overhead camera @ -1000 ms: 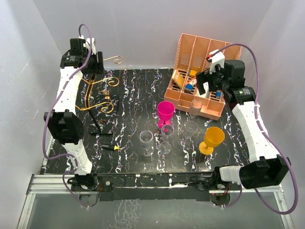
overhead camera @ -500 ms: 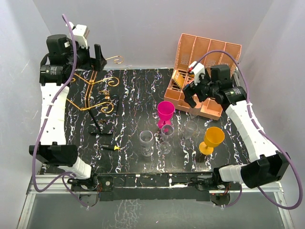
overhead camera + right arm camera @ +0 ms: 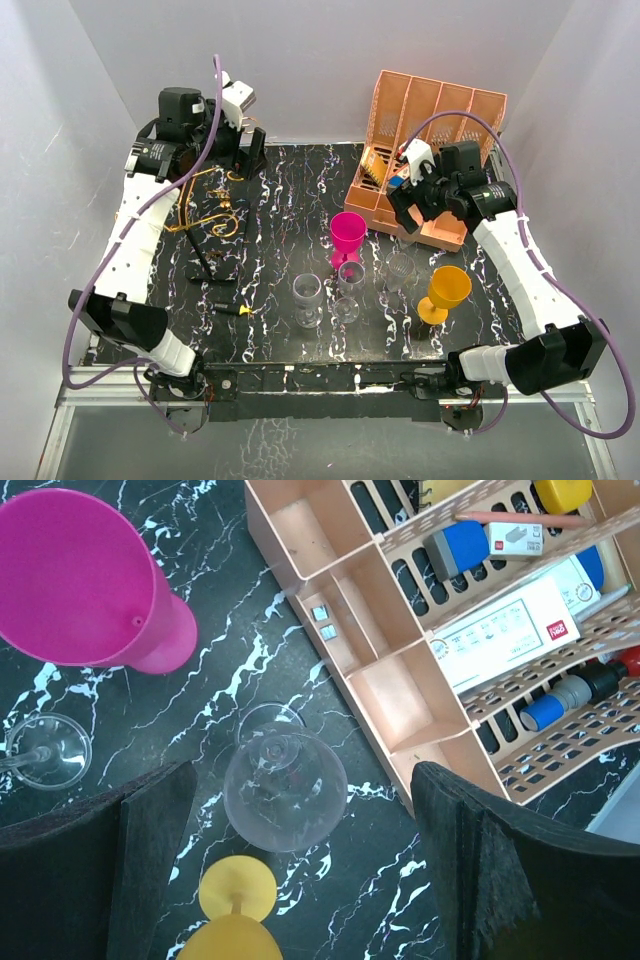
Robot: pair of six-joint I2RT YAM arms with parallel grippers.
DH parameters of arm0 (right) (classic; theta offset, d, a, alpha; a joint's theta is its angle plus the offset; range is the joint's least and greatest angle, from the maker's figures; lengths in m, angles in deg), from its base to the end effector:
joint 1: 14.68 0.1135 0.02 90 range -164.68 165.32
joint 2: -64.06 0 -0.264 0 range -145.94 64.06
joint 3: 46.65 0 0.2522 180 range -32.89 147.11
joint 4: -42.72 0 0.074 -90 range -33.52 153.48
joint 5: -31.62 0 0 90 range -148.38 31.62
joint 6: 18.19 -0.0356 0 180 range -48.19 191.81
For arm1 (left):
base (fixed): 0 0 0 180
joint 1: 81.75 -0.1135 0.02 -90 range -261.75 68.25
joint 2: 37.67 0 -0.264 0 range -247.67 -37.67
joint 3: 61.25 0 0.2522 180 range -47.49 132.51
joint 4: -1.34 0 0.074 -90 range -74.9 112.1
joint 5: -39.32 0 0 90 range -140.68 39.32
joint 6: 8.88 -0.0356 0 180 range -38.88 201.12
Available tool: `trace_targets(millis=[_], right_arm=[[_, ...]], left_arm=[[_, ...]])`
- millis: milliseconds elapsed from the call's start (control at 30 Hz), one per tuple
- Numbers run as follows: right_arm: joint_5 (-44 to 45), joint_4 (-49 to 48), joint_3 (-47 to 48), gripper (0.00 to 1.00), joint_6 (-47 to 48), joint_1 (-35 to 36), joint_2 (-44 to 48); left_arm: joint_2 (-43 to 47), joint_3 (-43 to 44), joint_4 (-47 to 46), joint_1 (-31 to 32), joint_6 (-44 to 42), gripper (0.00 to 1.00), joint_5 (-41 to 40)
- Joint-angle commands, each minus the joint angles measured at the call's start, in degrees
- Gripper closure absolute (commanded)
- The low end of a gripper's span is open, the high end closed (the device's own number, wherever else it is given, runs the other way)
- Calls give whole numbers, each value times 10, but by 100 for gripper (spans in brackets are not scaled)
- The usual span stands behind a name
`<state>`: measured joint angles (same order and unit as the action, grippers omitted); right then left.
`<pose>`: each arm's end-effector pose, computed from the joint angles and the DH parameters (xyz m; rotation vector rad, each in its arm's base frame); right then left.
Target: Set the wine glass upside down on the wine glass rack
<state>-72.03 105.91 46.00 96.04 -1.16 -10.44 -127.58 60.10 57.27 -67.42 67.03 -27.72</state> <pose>0.2565 0.0703 0.3696 -0.8643 2.1709 0.1880 0.3182 -0.0956 0.4648 0.7322 1.8443 -0.4022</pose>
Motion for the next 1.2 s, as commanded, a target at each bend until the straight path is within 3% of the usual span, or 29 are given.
trace_targets(millis=[0,1167], right_arm=[[17,-11,-7,2,-3,-12,19],[-20,-35,-55,5,-15,-49,23]], left_arm=[[32,0,-13,-3,-18,3,4],[56,-43,-35,-3,-2,3,-2]])
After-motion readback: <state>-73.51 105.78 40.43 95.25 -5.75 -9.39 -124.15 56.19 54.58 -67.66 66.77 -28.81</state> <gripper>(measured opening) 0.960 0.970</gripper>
